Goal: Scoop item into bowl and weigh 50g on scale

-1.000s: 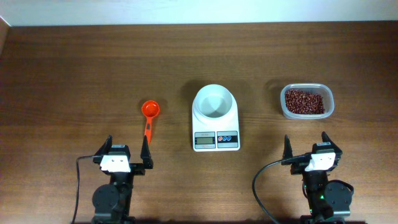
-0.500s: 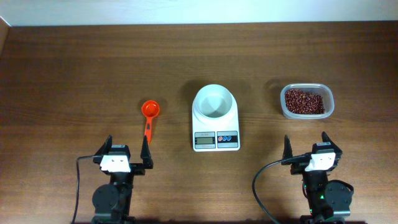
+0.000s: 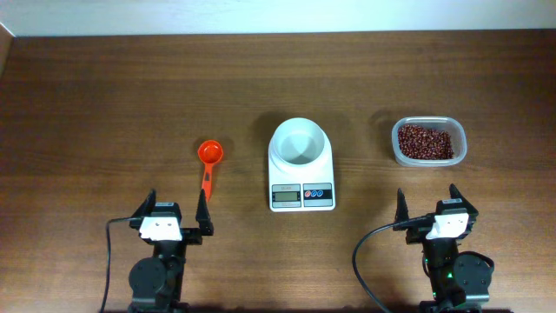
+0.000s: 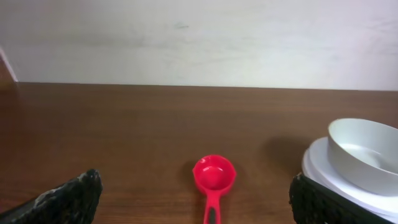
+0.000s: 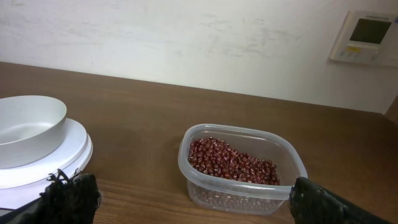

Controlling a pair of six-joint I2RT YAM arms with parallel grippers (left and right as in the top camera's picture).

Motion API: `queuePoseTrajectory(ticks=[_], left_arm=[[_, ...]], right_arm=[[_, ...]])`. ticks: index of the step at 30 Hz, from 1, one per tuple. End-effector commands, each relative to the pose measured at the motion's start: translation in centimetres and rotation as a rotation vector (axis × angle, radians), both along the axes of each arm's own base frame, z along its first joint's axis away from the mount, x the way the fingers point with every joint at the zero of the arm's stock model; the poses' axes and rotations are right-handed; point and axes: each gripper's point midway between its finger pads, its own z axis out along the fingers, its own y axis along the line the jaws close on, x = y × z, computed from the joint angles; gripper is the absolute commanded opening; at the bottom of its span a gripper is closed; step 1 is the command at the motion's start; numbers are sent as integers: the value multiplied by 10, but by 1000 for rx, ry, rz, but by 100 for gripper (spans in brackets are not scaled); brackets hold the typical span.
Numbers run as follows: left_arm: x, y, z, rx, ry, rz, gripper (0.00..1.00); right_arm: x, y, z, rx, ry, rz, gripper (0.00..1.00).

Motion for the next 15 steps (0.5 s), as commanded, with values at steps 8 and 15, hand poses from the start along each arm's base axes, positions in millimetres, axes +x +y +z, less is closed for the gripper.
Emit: queuePoseTrajectory(ticks=[8,15], left_arm=[[-8,-23,18,-3,10,-136,99],[-11,-30,75,-25,287,-178,99]], right_arm=[[0,-3,-2,5,4,-17,99],[0,-3,-2,5,4,-17,99]])
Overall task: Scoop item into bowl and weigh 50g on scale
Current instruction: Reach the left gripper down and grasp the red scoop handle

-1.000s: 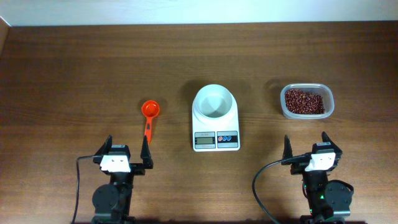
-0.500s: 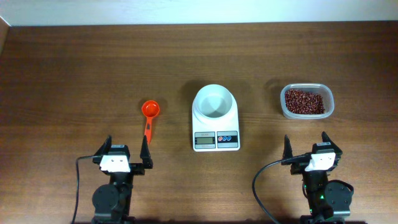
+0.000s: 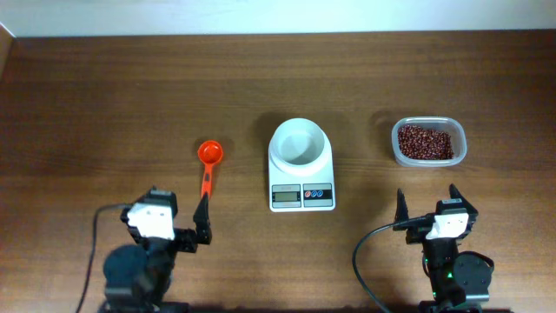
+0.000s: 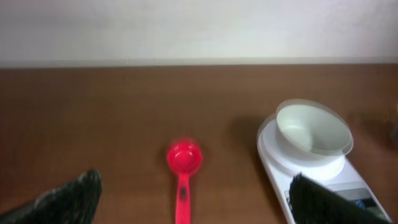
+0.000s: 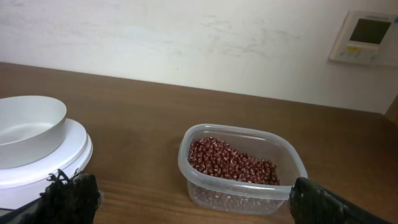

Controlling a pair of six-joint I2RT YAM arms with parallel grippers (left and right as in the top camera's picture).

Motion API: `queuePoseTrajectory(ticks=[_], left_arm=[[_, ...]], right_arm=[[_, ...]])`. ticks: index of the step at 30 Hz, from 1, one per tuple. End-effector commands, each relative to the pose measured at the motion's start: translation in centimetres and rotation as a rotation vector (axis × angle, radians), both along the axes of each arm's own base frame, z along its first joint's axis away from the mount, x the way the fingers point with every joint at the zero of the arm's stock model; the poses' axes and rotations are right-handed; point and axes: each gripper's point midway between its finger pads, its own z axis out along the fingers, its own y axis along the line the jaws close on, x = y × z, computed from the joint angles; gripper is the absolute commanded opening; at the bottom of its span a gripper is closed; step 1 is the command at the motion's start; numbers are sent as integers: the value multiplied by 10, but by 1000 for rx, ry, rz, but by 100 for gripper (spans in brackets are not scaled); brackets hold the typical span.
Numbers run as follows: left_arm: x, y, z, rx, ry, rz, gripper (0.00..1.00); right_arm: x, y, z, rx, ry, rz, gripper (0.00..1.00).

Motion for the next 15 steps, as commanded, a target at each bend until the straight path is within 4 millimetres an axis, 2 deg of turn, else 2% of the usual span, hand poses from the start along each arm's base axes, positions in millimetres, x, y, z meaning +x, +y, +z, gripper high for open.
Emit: queuePoseTrajectory(ticks=[1,5,7,9,11,14,15], left_arm=[[17,-14,21,-18,163,-74,99],[48,-19,6,-30,425,-94,99],[68,-20,-21,-32,591,-91,99],[79,-21,-52,-35,710,-89,99],[83,-21,-89,-37,839,-87,99],[83,-24,-119,-49,944,-96,96],[82,-23,-134,-49,993,-93,47]], right_arm=[[0,-3,-2,5,3,-17,99],[0,-3,-2,5,3,-17,99],[0,-3,-2,5,3,-17,99],[0,-3,-2,5,3,-17,99],[0,-3,-2,5,3,-17,99],[0,-3,-2,5,3,-17,99],[0,-3,-2,5,3,-17,99]])
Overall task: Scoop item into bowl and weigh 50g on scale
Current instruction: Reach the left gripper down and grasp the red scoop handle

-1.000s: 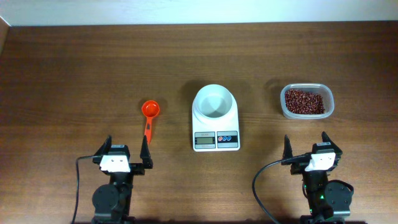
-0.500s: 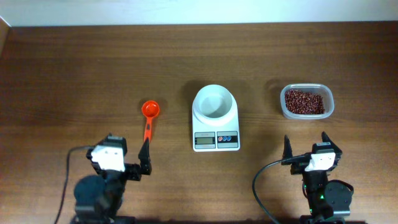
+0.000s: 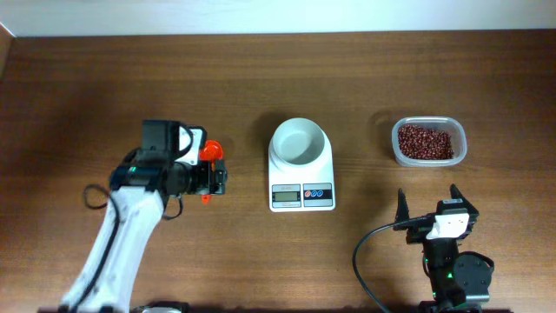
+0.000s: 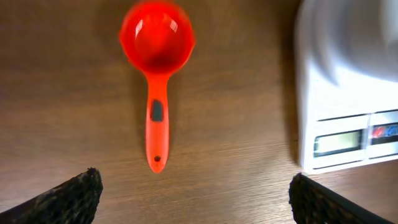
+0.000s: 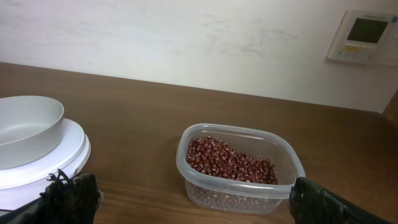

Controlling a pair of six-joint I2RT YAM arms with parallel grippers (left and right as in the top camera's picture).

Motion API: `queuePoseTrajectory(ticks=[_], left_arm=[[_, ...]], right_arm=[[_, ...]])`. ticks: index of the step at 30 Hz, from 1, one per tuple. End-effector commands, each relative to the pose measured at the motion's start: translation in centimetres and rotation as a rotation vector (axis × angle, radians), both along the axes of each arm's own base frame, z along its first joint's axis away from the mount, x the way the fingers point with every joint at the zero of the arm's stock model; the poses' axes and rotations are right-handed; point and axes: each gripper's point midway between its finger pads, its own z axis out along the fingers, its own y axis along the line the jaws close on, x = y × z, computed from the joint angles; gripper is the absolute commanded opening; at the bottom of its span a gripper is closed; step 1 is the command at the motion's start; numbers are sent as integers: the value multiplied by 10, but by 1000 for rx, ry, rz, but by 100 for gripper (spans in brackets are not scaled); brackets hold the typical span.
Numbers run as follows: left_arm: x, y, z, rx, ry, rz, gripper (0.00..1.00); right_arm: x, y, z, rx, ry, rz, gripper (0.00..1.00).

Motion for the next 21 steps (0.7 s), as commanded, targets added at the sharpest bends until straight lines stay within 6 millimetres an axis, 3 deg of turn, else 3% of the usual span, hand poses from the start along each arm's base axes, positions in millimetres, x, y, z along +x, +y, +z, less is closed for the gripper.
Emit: queuePoseTrajectory(ticks=[1,2,3,5,8,10,16,21], left_arm=[[2,-3,-24,-15,84,-9,31],[2,-3,-32,-15,108,-9,18],[1,-3,-43,-14,142,-9,13],[4,-1,-54,0,159,-4,18],[19,8,-64,49,128,12,40],[29,12,-67,74,95,20,48],[45,17,-82,147,61,23,48],[54,1,-84,165,22,-18,46]], right_arm=[[0,-2,-2,5,4,-9,99],[0,-2,-2,5,4,-9,99],[0,-2,-2,5,4,-9,99],[0,-2,-2,5,4,-9,99],[0,-2,-2,5,4,-9,99],[0,-2,-2,5,4,-9,99],[0,-2,-2,5,4,-9,99],[0,-2,-2,5,4,-9,99]])
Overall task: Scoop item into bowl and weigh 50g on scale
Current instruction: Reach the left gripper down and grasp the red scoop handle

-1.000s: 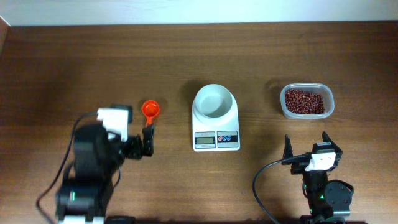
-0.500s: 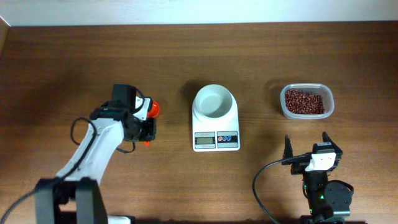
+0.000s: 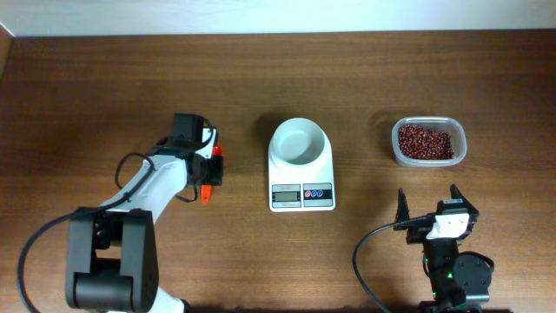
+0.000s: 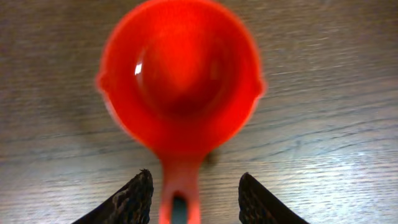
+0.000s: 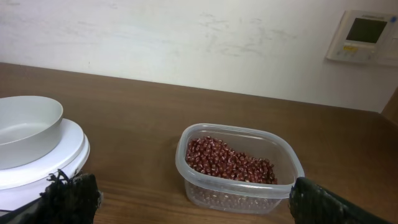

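The red scoop (image 4: 180, 81) lies on the table left of the scale, its cup empty and its handle (image 3: 206, 193) pointing toward me. My left gripper (image 4: 194, 190) is low over the handle just behind the cup; it is open, one finger on each side with a gap to both. An empty white bowl (image 3: 278, 143) sits on the white scale (image 3: 301, 197). Red beans (image 5: 233, 160) fill a clear plastic tub (image 3: 395, 143) at the right. My right gripper (image 5: 189, 202) rests open near the front edge, facing the tub.
The table's far edge meets a pale wall (image 5: 186, 37) carrying a small wall panel (image 5: 364, 34). Cables trail from both arm bases at the front. The left arm (image 3: 148, 187) stretches across the table's left half.
My left gripper has come down close over the scoop, and its jaws now stand narrower on either side of the handle. The scale has left its view. The right arm is unchanged.
Both grippers first rested open at the front edge. The left arm then swung out and stood above the scoop looking straight down at it. Now it is low with the handle between its open fingers. Scoop, bowl, scale and tub have not moved.
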Controlling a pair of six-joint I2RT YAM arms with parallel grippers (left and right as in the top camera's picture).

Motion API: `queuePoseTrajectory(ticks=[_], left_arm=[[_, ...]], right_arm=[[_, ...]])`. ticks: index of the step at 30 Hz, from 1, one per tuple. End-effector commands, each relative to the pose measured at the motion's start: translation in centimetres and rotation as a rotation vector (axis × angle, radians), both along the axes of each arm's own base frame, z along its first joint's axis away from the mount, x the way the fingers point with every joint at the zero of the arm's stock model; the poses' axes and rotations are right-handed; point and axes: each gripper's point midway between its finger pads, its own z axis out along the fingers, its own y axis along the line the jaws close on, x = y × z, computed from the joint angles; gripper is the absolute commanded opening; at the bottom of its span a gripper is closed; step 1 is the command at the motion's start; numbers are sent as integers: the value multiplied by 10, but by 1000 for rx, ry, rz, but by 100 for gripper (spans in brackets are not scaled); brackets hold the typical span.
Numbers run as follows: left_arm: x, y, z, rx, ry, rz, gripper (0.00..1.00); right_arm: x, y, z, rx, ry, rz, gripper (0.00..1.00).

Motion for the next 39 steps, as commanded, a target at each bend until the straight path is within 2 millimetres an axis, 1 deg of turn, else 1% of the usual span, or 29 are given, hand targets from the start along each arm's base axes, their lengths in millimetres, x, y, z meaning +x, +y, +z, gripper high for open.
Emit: queuePoseTrajectory(ticks=[1,2,3,5,7,12,19,22,24,26,30,39], left_arm=[[9,-3,1,44,-30,-19,45],[9,1,0,69,-31,-12,43],[8,4,0,86,-31,-7,42],[11,3,0,84,-40,-6,42],[14,3,0,76,-50,13,39],[11,3,-12,54,-17,93,44],[17,2,-11,49,-43,94,43],[17,2,-11,32,-41,143,41],[17,2,-11,32,-41,143,39],[17,2,-11,32,-41,143,33],[17,3,-10,32,-41,143,30],[19,1,-6,15,-51,162,30]], right_arm=[[0,-1,-2,6,4,-7,99],[0,-1,-2,6,4,-7,99],[0,-1,-2,6,4,-7,99],[0,-1,-2,6,4,-7,99],[0,-1,-2,6,4,-7,99],[0,-1,-2,6,4,-7,98],[0,-1,-2,6,4,-7,99],[0,-1,-2,6,4,-7,99],[0,-1,-2,6,4,-7,99],[0,-1,-2,6,4,-7,99],[0,-1,-2,6,4,-7,99],[0,-1,-2,6,4,-7,99]])
